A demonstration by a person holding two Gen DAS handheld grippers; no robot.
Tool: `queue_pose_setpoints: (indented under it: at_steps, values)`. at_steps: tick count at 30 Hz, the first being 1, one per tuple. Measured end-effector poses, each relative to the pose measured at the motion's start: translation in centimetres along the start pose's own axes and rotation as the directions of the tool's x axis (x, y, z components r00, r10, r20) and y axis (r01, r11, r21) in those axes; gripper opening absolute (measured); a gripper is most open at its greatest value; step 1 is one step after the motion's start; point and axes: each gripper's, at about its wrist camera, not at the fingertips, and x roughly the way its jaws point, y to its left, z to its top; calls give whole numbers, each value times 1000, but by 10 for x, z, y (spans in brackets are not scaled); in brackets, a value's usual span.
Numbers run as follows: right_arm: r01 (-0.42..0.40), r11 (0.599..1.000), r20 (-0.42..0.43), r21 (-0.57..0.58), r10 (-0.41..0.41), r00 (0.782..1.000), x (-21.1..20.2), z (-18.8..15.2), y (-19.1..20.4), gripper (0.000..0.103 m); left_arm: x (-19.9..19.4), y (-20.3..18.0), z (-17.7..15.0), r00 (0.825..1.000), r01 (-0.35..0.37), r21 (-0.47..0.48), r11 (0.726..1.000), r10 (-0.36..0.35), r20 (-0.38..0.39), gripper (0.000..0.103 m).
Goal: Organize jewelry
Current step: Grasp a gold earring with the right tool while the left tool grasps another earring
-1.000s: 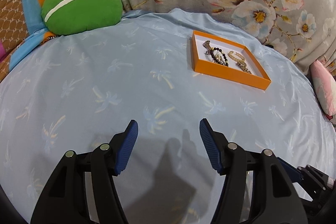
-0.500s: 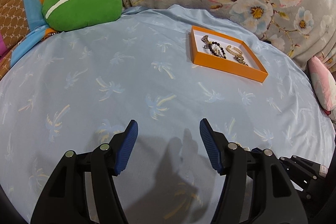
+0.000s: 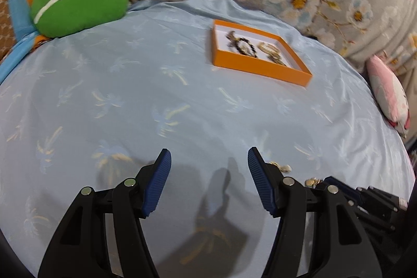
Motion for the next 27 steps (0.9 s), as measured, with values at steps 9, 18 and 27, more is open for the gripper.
queue_pose_setpoints:
  at_steps: [9,18,27]
  values:
    - [34,997,2,75,-34,999,-6,-4,-34,13,21,-52,-6,996,52,123,991,-42,-85,59]
    - [34,997,-2,65,-34,999,-4,-3,-34,13,28,-60,-7,996,10,168,986,6,-90,32]
    - [28,997,-2,72,-28,1000,-4,-3,-31,13,27,-56,-5,995,52,147,988,-38,-94,12]
